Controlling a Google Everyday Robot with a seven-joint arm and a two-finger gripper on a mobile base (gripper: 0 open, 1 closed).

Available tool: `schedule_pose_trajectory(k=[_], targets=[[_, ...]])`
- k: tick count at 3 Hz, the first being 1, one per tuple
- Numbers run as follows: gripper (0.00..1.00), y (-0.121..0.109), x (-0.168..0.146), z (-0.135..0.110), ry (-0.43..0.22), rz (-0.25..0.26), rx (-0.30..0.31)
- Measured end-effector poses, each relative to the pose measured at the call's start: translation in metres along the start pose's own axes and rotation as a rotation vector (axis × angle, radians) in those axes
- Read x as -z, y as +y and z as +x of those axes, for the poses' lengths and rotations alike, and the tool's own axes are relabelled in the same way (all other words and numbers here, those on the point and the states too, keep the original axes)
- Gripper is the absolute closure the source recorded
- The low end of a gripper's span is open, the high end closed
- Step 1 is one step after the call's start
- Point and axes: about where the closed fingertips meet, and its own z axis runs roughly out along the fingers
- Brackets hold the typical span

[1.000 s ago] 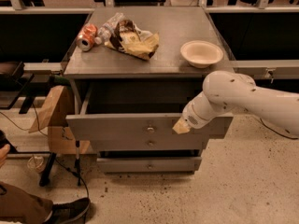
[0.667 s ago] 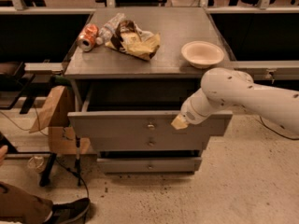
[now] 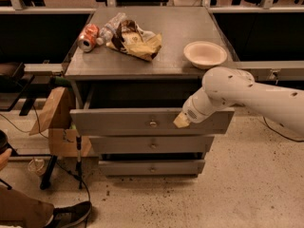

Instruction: Close top drawer

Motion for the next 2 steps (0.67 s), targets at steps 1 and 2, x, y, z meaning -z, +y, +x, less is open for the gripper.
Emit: schedule_pose_trajectory(k=[1,2], targets=[[1.0,-0.0134,-0.0054,-0.0131,-0.022,0.024,-0.05],[1.0,-0.0105,-0.0077,-0.0164,-0.022,0.029,-0.034]])
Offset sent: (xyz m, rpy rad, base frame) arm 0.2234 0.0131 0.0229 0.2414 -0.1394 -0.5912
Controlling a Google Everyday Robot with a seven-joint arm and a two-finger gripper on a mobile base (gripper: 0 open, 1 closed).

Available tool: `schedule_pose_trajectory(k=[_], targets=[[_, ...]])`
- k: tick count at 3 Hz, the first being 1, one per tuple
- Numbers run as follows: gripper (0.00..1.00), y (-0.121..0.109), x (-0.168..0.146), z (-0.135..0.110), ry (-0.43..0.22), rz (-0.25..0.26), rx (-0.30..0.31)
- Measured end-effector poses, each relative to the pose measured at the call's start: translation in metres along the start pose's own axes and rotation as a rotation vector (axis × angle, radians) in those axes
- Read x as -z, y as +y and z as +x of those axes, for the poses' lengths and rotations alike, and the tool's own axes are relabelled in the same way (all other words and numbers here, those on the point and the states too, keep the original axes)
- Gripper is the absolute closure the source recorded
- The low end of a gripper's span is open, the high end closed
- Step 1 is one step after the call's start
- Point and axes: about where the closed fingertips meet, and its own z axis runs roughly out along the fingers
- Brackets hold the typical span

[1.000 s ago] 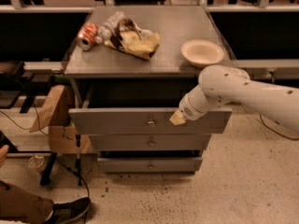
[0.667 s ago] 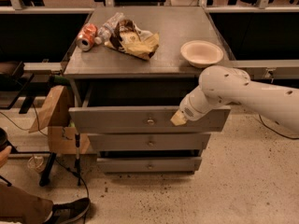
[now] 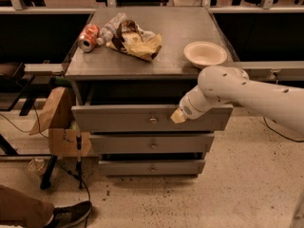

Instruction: Close top drawer

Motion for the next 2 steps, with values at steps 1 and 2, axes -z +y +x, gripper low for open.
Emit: schedule_pose_trajectory(k=[1,2], targets=[[1.0,0.0,0.0,0.0,0.0,0.001,0.001],[1.0,-0.012,-0.009,-0.006,-0.034,0.018,-0.034]])
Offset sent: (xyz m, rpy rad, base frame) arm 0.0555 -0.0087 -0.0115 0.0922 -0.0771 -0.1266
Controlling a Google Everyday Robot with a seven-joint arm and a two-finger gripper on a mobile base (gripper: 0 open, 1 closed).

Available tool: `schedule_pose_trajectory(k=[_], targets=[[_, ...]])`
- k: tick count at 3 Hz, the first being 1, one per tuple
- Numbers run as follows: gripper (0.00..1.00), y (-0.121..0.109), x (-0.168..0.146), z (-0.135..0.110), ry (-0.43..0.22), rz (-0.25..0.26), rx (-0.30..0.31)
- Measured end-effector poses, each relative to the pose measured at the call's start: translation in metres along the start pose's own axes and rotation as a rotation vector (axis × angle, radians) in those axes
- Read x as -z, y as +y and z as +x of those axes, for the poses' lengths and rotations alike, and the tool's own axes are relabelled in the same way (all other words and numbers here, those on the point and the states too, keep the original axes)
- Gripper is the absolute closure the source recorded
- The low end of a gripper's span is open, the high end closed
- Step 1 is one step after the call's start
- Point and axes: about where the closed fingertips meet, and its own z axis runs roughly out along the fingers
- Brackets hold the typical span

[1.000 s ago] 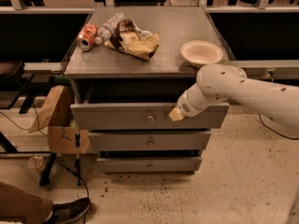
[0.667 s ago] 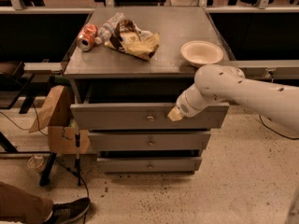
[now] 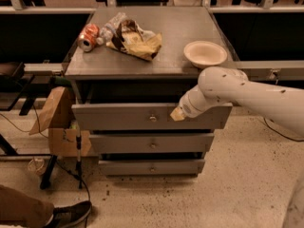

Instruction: Close top drawer

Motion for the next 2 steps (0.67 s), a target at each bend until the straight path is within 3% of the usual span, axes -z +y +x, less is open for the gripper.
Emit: schedule_pose_trajectory(k=[2], targets=[[0.62,-0.0152,-0.0157,-0.0041,-0.033,0.01,-0.057]])
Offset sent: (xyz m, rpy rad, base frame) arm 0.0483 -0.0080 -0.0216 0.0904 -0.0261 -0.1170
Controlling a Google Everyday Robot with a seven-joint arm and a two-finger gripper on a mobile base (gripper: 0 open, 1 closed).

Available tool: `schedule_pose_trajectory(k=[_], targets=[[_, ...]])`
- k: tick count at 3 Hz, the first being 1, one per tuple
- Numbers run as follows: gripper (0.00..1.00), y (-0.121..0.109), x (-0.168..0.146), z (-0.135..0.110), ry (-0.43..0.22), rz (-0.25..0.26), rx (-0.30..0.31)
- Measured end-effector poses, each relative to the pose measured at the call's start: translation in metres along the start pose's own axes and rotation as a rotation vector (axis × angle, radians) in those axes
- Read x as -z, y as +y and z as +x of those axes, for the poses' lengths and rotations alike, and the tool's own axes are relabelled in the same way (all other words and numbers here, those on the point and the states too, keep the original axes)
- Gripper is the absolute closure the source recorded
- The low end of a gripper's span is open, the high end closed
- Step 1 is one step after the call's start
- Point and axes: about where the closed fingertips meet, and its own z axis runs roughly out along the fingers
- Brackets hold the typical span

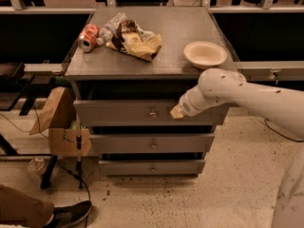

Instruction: Close top drawer

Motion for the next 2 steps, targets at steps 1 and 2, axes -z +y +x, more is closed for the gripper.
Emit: schedule_pose_trajectory(k=[1,2], targets=[[0.37,-0.0036,-0.0045,0.0008,-0.022,0.002,-0.022],[0.14,0.0003,-0.0022,0.0081,-0.047,-0.015,-0.034]])
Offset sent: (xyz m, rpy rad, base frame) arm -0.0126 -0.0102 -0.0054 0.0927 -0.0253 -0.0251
